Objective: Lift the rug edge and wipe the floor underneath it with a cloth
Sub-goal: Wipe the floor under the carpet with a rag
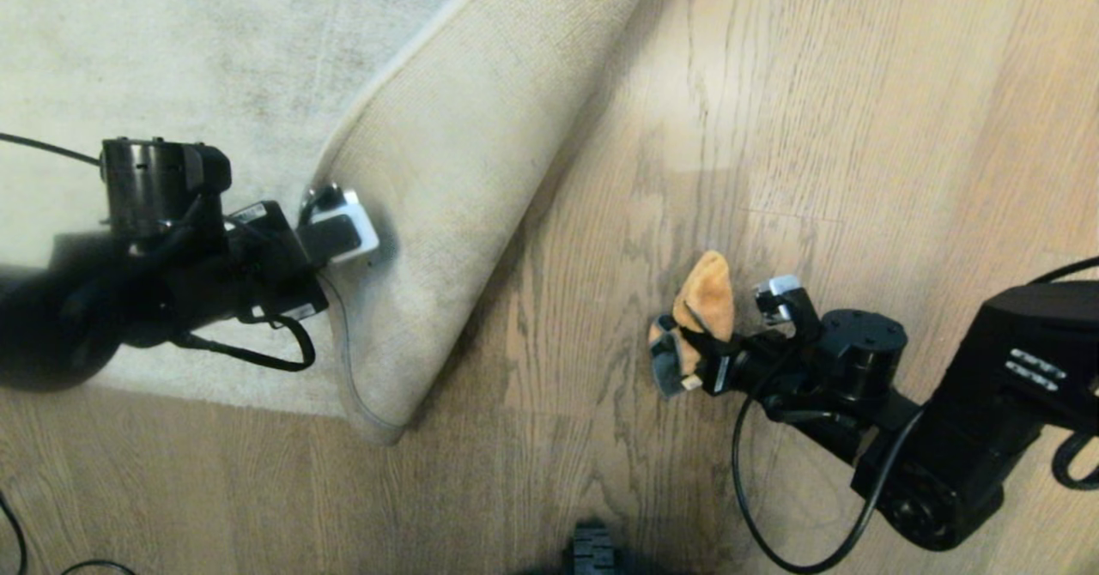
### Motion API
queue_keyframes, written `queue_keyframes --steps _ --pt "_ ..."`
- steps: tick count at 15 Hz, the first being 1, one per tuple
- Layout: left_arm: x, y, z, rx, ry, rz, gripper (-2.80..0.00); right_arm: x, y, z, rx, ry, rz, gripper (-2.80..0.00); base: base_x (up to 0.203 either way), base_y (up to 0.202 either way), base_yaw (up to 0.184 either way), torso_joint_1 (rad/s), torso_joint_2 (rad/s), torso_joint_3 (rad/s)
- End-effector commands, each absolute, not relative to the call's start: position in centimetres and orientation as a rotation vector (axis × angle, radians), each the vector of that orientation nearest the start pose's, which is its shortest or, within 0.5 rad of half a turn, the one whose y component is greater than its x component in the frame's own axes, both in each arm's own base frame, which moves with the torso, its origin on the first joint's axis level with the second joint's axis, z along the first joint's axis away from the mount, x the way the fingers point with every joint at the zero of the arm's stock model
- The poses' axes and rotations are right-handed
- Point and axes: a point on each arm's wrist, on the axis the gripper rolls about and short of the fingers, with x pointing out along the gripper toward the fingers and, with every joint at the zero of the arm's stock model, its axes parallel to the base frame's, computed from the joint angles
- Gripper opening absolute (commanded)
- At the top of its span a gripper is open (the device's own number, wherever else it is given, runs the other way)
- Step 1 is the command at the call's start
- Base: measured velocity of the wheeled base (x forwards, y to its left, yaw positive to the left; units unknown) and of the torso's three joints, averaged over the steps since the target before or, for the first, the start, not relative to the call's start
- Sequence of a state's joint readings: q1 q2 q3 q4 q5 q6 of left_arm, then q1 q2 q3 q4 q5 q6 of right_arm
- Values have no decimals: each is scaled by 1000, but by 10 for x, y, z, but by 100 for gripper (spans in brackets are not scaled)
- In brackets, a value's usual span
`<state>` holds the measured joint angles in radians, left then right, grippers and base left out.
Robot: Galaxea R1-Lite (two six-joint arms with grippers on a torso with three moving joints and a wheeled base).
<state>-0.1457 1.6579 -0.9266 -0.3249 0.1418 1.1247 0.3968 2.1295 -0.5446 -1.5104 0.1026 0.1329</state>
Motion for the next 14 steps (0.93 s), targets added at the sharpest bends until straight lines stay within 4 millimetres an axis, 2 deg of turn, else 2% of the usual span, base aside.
queue_keyframes --steps 1,3,6,8,10,14 --pt "298 -41 198 1173 359 -231 -280 296 139 88 125 61 541 -280 0 0 0 0 0 0" --pt "298 -41 198 1173 359 -231 -280 275 164 91 123 69 639 -280 0 0 0 0 0 0" --pt "296 -40 194 1172 371 -235 -280 231 215 87 125 100 812 -280 0 0 0 0 0 0" --pt "296 -40 193 1172 366 -232 -280 211 243 72 134 150 852 -280 0 0 0 0 0 0" --pt "296 -39 192 1174 367 -220 -280 210 259 50 127 191 827 -280 0 0 0 0 0 0" --pt "297 -40 192 1177 370 -218 -280 224 291 23 145 184 796 -280 0 0 0 0 0 0"
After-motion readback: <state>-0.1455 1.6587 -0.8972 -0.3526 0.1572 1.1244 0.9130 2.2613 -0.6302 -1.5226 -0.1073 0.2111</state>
